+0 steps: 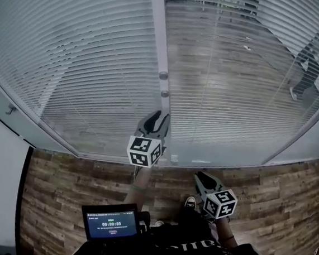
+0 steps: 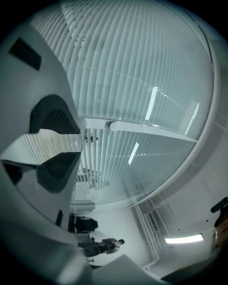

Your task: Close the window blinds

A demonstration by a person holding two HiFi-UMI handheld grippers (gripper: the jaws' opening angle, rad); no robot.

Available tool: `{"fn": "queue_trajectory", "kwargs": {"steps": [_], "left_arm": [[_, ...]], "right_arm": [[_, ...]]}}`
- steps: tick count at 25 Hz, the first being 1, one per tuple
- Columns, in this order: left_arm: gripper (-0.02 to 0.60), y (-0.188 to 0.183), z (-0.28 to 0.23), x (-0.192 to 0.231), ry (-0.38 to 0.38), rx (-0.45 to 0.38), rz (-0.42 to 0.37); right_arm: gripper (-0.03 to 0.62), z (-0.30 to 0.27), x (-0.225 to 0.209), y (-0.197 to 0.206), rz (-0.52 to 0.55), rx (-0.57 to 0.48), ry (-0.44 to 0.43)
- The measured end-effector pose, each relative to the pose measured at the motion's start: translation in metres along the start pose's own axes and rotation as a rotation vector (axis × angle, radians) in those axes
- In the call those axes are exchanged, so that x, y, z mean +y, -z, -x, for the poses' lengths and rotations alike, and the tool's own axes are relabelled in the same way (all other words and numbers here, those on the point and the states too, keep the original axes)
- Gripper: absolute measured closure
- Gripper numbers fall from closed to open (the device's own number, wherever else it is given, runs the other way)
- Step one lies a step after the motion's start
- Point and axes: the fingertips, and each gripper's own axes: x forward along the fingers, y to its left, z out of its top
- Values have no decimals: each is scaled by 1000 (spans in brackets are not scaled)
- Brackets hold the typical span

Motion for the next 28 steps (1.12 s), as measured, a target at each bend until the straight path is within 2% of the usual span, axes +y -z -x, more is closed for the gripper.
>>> {"fn": "queue_trajectory", "kwargs": {"steps": [3, 7, 10, 12, 17, 18, 20, 22, 23, 24, 26, 28], "left_arm": [[461, -4, -28, 20, -83, 13, -68], [408, -4, -68, 42, -181, 64, -177], [409, -5, -85, 51, -242, 76, -248], [409, -4, -91, 55, -282, 114, -308], [411, 8, -112, 57, -321, 259, -568], [423, 10, -112, 58, -329, 266, -599], [462, 10, -110, 64, -342, 259, -607], [462, 9, -109, 69, -344, 236, -538], [460, 7, -110, 70, -346, 214, -458], [460, 6, -111, 72, -350, 180, -340], [460, 3, -110, 73, -360, 77, -18], [460, 1, -107, 78, -351, -57, 353]], "right_arm": [[516, -26, -24, -26, 42, 9, -57], [516, -59, -52, -57, 75, 19, -143], [516, -77, -66, -64, 89, 42, -197], [516, -86, -70, -65, 86, 58, -235], [516, -96, -77, -68, 71, 77, -267], [516, -98, -77, -68, 68, 75, -270], [516, -101, -76, -69, 55, 67, -273], [516, -104, -79, -69, 38, 64, -263], [516, -105, -83, -68, 30, 68, -255], [516, -105, -88, -68, 18, 72, -246], [516, -106, -94, -69, -14, 73, -234], [516, -107, -94, -74, -47, 59, -233]]}}
